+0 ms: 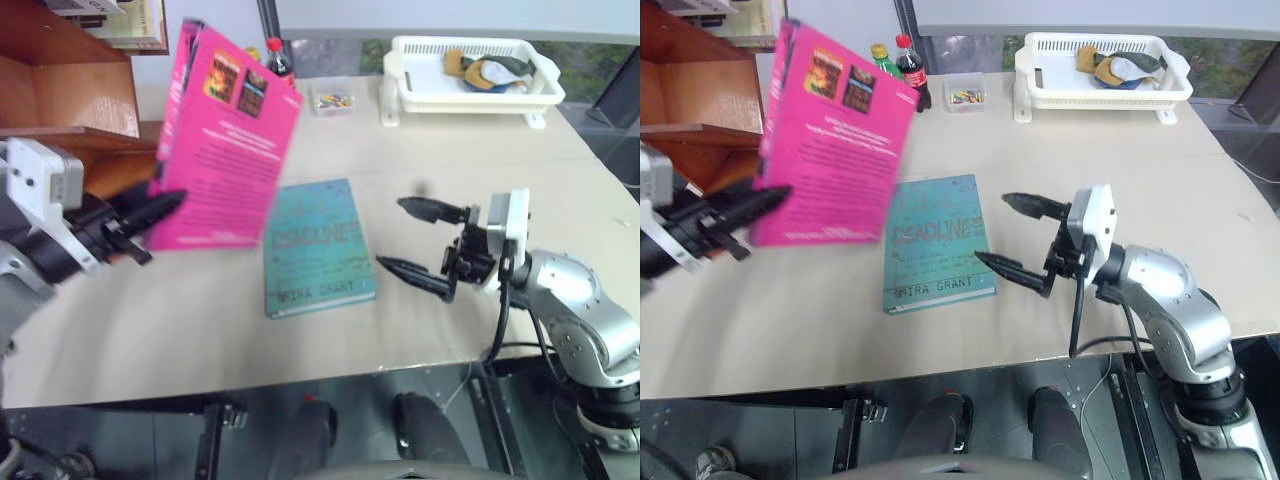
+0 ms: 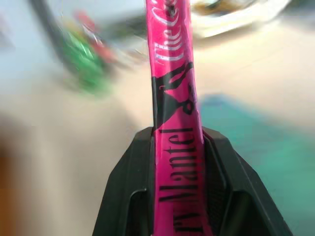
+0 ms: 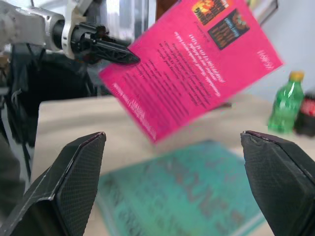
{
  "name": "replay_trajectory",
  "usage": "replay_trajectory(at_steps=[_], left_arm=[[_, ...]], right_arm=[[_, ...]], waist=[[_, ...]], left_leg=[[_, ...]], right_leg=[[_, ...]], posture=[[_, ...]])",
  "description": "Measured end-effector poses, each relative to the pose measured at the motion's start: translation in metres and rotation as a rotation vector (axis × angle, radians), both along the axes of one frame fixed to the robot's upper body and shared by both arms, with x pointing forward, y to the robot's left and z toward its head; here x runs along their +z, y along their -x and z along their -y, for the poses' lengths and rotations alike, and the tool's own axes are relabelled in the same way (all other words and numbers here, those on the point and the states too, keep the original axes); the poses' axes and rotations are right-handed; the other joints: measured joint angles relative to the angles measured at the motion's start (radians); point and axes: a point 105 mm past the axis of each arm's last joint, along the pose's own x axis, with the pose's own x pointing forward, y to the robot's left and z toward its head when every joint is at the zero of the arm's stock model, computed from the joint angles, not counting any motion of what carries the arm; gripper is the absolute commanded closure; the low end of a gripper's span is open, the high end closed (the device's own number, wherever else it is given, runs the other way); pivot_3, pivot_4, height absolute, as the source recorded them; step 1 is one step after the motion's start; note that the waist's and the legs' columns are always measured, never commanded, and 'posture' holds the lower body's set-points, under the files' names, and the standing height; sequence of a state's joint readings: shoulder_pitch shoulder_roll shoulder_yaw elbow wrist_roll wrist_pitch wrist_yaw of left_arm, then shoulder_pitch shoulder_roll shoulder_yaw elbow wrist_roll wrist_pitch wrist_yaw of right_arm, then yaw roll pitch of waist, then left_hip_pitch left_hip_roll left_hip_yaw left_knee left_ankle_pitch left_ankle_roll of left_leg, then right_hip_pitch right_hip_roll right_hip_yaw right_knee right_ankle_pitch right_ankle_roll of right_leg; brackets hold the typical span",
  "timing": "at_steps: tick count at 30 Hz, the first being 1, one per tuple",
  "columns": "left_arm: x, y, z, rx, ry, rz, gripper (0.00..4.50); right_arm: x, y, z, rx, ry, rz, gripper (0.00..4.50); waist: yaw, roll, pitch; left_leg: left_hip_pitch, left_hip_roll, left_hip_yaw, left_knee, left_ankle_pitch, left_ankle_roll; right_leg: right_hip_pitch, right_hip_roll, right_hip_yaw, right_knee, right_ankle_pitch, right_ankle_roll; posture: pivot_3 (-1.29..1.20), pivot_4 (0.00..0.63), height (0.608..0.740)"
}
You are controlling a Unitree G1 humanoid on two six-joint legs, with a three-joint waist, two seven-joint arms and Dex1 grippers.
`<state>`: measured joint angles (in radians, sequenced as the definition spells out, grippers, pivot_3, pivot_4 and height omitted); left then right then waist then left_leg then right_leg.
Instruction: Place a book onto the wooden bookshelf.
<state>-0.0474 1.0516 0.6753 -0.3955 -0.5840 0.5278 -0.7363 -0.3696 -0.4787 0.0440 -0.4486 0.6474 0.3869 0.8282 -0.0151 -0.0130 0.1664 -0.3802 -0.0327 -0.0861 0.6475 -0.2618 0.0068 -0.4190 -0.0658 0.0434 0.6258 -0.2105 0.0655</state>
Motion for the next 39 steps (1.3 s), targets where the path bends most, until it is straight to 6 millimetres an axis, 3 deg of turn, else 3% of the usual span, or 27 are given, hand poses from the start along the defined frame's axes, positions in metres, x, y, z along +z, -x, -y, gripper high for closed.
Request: replay_trajectory(at_steps=[2,7,10,12,17,20,29,39], left_arm=[[0.018,0.002,-0.013,0.008,-0.229,0.114,3.32],[0.048,0.007,-0.038,0.001,-0.523,0.212,3.32],[0.073,0.010,-0.072,0.078,-0.745,0.209,3.32],[0.081,0.011,-0.086,0.104,-0.831,0.221,3.32],[0.084,0.004,-0.098,0.105,-0.974,0.240,3.32],[0.091,-0.003,-0.095,0.093,-0.970,0.269,3.32],[0.094,-0.029,-0.044,-0.146,-0.810,0.388,3.32],[0.099,-0.025,-0.044,-0.130,-0.877,0.399,3.32]], right_arm=[[0.007,-0.003,-0.006,0.034,-0.022,0.012,0.00],[0.010,-0.008,-0.015,0.075,-0.048,0.000,0.00],[0.014,-0.013,-0.019,0.085,-0.068,0.008,0.00],[0.014,-0.015,-0.021,0.088,-0.077,0.008,0.00],[0.014,-0.016,-0.022,0.084,-0.083,0.014,0.00],[0.013,-0.017,-0.021,0.070,-0.083,0.020,0.00],[0.007,-0.019,-0.018,0.034,-0.076,0.008,0.00],[0.006,-0.018,-0.015,0.017,-0.069,0.010,0.00]], waist=[[0.002,0.000,0.000],[0.000,-0.003,0.003],[-0.007,-0.006,0.006],[-0.014,-0.006,0.008],[-0.023,-0.006,0.009],[-0.021,-0.009,0.011],[-0.026,-0.011,0.012],[-0.040,-0.011,0.012]], left_leg=[[-0.001,0.000,-0.001,0.000,0.000,0.000],[-0.004,0.000,-0.001,0.000,0.000,0.000],[-0.004,0.000,-0.001,-0.001,0.000,0.001],[-0.004,0.000,-0.001,-0.001,0.000,0.001],[-0.003,0.000,-0.002,0.001,0.000,0.001],[-0.003,0.000,-0.003,0.005,0.000,0.001],[-0.004,-0.001,-0.004,0.009,0.000,0.001],[-0.007,-0.001,-0.001,0.009,0.000,0.001]], right_leg=[[-0.001,0.000,-0.001,-0.001,0.000,0.000],[-0.002,0.000,-0.002,-0.001,0.002,0.004],[-0.004,0.002,-0.002,0.000,0.002,0.004],[-0.004,0.002,-0.002,0.000,0.002,0.004],[-0.004,0.003,-0.003,0.005,0.002,0.005],[-0.004,0.004,-0.004,0.010,0.002,0.005],[-0.005,0.003,-0.003,0.015,0.002,0.005],[-0.011,0.003,-0.001,0.017,0.002,0.005]], posture=[[0.00,0.150,0.740],[0.00,0.150,0.740],[0.00,0.150,0.740],[0.00,0.150,0.740],[0.00,0.150,0.740],[0.00,0.150,0.740],[0.00,0.150,0.740],[0.00,0.150,0.740]])
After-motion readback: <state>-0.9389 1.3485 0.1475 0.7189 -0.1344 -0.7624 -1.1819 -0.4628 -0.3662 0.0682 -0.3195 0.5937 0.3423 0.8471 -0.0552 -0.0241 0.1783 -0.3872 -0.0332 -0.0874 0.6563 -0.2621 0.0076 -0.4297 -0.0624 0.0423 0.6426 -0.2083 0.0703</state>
